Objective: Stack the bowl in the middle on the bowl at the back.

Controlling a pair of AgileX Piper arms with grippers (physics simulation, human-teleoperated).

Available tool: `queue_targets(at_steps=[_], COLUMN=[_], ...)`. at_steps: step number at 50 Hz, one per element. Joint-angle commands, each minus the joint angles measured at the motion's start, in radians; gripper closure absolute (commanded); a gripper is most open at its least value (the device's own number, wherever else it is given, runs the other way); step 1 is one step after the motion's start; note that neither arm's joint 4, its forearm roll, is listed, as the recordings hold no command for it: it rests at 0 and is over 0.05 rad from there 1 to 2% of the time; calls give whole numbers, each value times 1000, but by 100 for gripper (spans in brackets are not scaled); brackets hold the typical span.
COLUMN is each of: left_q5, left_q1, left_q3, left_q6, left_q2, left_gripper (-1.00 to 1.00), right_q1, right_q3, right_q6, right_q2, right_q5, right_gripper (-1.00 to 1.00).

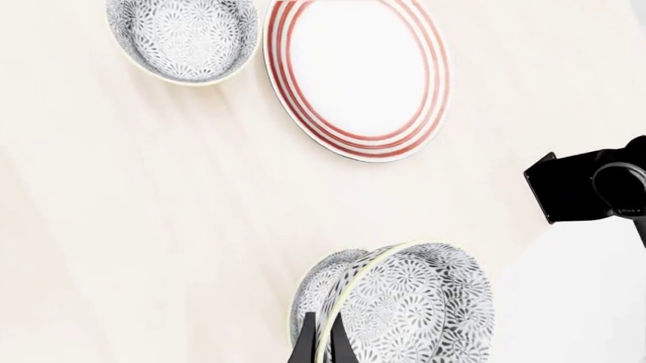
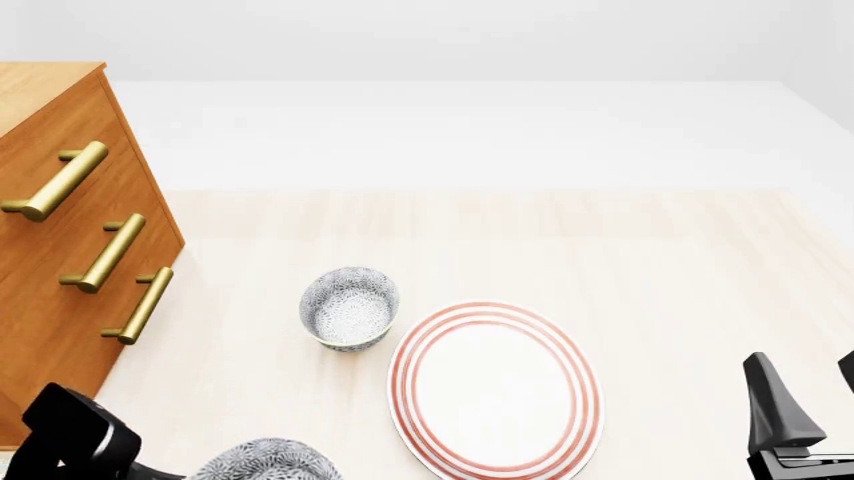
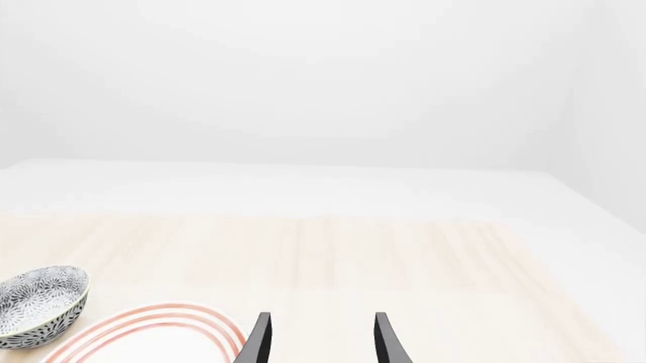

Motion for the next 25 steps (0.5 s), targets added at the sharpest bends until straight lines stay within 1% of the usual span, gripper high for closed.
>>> queue_targets(at_steps=[1, 10, 18, 25], left_q5=[-21, -30, -77, -73], left_q1=[-27, -29, -46, -38], left_q3=[57, 84, 125, 139], left_q6=[-24, -30, -49, -50], left_q2=[-11, -11, 4, -1], left_gripper=[100, 100, 100, 100], right_q1=[-1, -2, -2, -2], right_q3=[0, -1, -1, -1], right_q6=[2, 2, 3, 3], right_q2=[0, 0, 0, 0], right_q5=[1, 2, 3, 3], right_gripper=[-100, -100, -100, -100])
